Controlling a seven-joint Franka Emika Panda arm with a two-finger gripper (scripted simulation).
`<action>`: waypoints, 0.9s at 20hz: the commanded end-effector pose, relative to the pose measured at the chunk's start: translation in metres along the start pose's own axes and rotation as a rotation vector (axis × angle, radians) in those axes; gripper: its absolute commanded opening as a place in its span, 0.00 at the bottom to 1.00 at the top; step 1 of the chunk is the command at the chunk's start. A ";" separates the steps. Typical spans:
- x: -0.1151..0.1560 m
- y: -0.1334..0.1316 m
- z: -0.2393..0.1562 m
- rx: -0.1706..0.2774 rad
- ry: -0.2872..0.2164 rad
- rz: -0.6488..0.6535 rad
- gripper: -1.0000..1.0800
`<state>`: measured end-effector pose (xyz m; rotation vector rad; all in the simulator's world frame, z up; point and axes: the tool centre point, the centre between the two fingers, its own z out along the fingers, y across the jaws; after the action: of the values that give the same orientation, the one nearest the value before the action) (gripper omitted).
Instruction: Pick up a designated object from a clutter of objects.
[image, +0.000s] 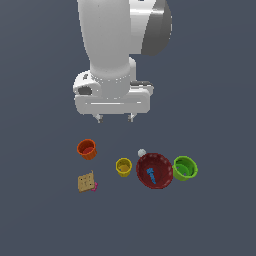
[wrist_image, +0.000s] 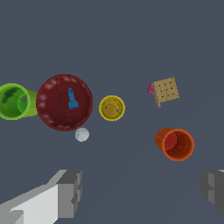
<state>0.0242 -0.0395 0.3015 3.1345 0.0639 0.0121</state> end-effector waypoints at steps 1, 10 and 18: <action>0.010 0.007 0.010 0.001 -0.001 -0.015 0.96; 0.054 0.047 0.066 0.006 -0.002 -0.093 0.96; 0.085 0.090 0.132 0.008 -0.004 -0.169 0.96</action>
<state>0.1085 -0.1182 0.1841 3.1276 0.3050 0.0045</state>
